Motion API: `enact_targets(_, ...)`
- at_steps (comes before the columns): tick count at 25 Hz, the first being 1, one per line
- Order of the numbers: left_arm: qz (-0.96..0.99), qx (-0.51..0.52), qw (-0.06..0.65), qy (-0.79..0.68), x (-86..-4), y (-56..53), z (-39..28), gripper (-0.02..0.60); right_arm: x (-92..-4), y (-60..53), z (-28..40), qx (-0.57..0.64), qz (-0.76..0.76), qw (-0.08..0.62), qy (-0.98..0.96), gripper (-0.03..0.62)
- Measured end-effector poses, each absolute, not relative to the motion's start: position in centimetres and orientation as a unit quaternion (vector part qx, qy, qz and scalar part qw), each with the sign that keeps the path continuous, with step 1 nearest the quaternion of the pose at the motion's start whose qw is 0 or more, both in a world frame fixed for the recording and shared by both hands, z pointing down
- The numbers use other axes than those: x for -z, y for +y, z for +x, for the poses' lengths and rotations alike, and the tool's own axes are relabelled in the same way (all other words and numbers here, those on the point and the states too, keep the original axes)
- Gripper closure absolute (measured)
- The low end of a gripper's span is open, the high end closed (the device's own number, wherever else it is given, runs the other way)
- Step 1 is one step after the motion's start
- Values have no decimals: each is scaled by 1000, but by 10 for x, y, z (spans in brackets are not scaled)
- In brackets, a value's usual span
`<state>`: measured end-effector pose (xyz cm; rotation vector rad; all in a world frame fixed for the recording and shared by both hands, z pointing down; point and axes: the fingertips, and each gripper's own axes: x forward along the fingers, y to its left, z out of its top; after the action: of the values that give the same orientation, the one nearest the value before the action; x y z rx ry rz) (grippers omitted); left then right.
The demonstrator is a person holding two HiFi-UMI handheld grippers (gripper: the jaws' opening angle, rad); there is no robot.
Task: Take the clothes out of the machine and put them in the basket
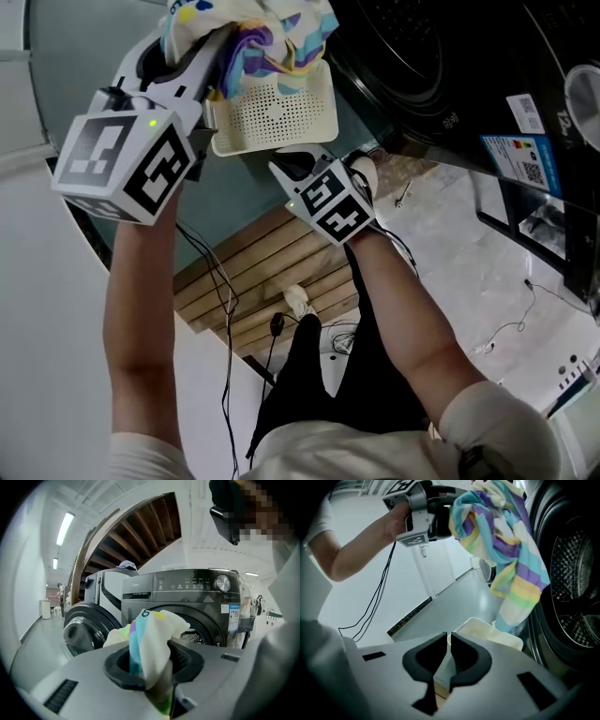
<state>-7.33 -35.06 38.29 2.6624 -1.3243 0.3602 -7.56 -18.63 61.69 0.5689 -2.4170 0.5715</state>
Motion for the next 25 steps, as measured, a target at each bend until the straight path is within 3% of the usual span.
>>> enact_targets(10,858,-123,91,-490,-405,-310,-155,480,-627,-178,-94,-220,225,282,-907,565)
enact_targets(18,850,-137,116,-495,-433,-315,-162,479,-613,-194,-96,-229,230,282,-903,565)
enact_targets(25,833,-159,172,-501,-525,-315,-160,474,-634,-196,-84,-232,222,304,-897,565)
